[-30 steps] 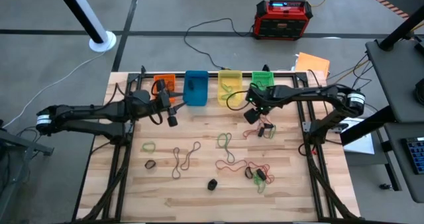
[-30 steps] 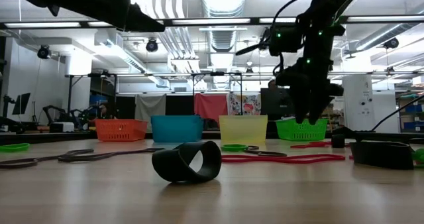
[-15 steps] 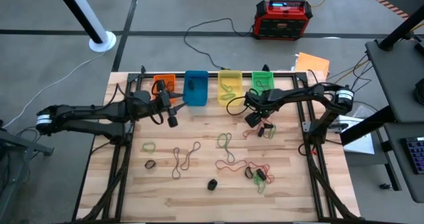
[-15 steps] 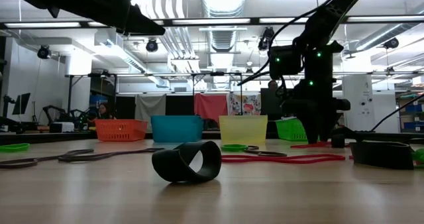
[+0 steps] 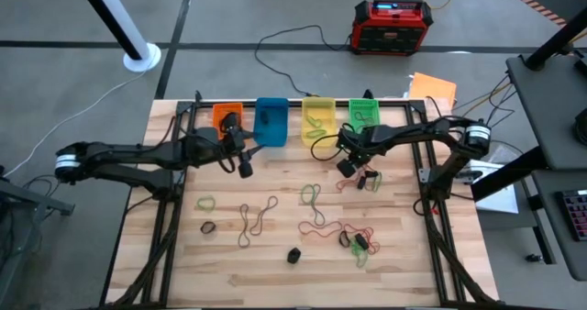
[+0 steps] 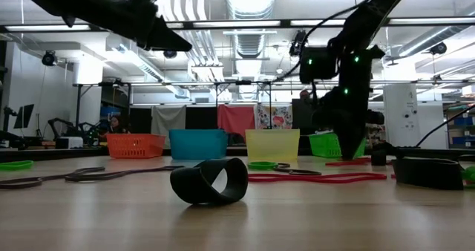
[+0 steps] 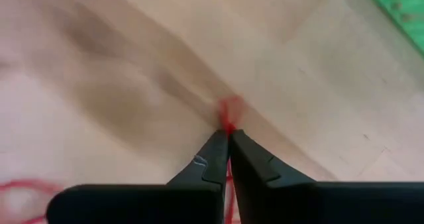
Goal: Sort rubber bands into baskets
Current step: Put the red rubber band into the green bin
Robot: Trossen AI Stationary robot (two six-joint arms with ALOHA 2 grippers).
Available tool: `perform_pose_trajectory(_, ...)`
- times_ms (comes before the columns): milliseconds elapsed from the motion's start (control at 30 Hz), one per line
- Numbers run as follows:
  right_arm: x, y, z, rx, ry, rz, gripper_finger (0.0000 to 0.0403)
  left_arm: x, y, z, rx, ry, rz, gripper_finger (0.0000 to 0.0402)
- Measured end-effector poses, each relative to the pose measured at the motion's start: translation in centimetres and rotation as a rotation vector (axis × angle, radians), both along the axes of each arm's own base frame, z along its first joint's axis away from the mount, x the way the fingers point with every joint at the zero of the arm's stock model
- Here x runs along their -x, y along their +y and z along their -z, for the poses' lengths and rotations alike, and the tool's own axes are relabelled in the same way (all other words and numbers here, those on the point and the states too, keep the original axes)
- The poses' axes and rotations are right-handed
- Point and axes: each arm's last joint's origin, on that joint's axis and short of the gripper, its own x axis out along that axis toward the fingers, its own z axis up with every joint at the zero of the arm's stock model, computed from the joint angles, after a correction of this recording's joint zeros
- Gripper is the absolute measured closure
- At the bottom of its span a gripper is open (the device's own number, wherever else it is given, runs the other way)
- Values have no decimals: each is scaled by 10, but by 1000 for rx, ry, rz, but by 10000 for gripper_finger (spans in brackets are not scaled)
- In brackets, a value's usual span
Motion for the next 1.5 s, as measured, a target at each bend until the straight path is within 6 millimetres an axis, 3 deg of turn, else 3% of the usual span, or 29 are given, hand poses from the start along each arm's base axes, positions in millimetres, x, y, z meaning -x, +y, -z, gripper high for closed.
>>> perform_pose_trajectory(333,9,26,-90,177,-454,-138,394,-2,0,-1,27,-39,-8,267)
perform_pose_trajectory(633,11,46,-134,310,-753,-280,394,-2,0,-2,48,-60,-12,267)
perform_pose_trajectory(833,14,41,-160,495,-845,-257,394,-2,0,-3,46,-67,-12,267)
perform_pose_trajectory(1067,16,28,-202,757,-831,-230,394,-3,0,-4,73,-91,-18,267)
perform_pose_trajectory(1267,22,16,-208,913,-689,-64,394,-3,0,-4,87,-96,-21,267)
perform_pose_trajectory(1367,27,4,-194,961,-487,51,394,-3,0,-4,87,-97,-22,267)
perform_pose_trajectory(1500,34,-14,-168,885,-293,157,394,-3,0,-4,91,-99,-23,267)
